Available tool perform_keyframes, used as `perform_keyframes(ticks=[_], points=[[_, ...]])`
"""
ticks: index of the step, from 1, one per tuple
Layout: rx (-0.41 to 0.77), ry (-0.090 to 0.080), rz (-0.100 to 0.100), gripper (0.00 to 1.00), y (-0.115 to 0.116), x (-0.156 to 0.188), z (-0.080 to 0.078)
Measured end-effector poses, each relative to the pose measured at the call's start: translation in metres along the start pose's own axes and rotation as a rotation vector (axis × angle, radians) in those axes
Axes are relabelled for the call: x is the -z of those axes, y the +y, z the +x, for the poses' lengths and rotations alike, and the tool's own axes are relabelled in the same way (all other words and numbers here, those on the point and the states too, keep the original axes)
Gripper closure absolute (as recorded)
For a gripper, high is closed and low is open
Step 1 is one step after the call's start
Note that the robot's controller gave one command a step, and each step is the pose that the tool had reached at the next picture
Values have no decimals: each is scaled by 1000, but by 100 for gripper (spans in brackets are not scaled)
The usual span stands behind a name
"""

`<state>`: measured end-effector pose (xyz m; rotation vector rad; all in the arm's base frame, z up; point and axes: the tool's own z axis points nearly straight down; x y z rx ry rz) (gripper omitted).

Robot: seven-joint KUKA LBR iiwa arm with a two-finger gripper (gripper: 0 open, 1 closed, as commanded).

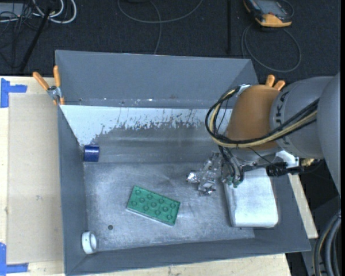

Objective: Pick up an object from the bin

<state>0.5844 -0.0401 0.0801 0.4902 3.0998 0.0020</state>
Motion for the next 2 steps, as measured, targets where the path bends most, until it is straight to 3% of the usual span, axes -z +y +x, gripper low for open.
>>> perform_keyframes(ticks=[1,2], points=[[505,-5,8,100,26,-2,-17],[518,-6,0,100,36,132,-4]])
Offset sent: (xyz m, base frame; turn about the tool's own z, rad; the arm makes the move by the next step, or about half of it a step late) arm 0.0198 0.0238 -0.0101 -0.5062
